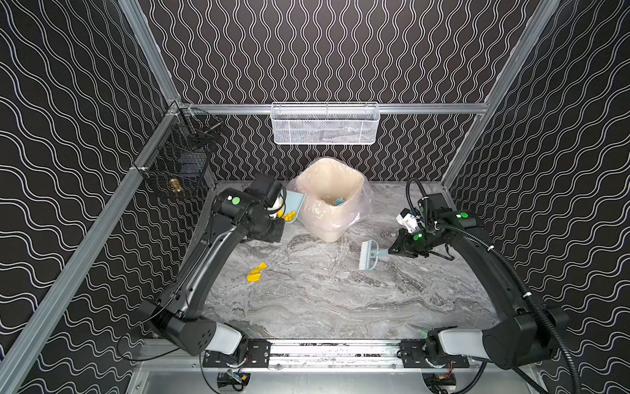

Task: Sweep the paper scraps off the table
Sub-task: 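Lift the dustpan toward the bin with the left gripper while the right raises the brush, then tip the dustpan over the bin with the left gripper to empty it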

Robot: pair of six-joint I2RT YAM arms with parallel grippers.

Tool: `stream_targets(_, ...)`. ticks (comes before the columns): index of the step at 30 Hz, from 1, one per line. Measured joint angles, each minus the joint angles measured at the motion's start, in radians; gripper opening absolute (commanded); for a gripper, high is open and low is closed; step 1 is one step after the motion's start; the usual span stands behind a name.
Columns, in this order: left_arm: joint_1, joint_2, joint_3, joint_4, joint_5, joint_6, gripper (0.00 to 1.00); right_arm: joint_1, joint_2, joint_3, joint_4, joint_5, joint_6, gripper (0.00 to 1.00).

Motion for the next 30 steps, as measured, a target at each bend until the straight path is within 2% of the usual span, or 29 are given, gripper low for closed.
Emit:
stream_targets(5, 0.046, 0.115, 0.138, -0.017, -0.015, 0.066, 0.00, -0.007, -0.010, -0.007, 0.001, -0.009, 0.008, 0.00)
stream_targets(14, 0.047, 0.359, 0.433, -0.105, -0.122, 0.171, 0.00, -0.014, -0.029, -0.052, 0.001, -0.022, 0.030, 0.00)
stream_targets(18, 0.034, 0.429, 0.548, -0.132, -0.204, 0.220, 0.00, -0.015, -0.038, -0.072, 0.000, -0.023, 0.033, 0.00)
stream_targets(23, -0.025, 0.500, 0.628, -0.144, -0.325, 0.273, 0.00, -0.018, -0.038, -0.083, -0.001, -0.023, 0.033, 0.00)
stream_targets(30, -0.129, 0.559, 0.686, -0.110, -0.568, 0.373, 0.00, -0.019, -0.039, -0.114, -0.001, -0.023, 0.029, 0.00)
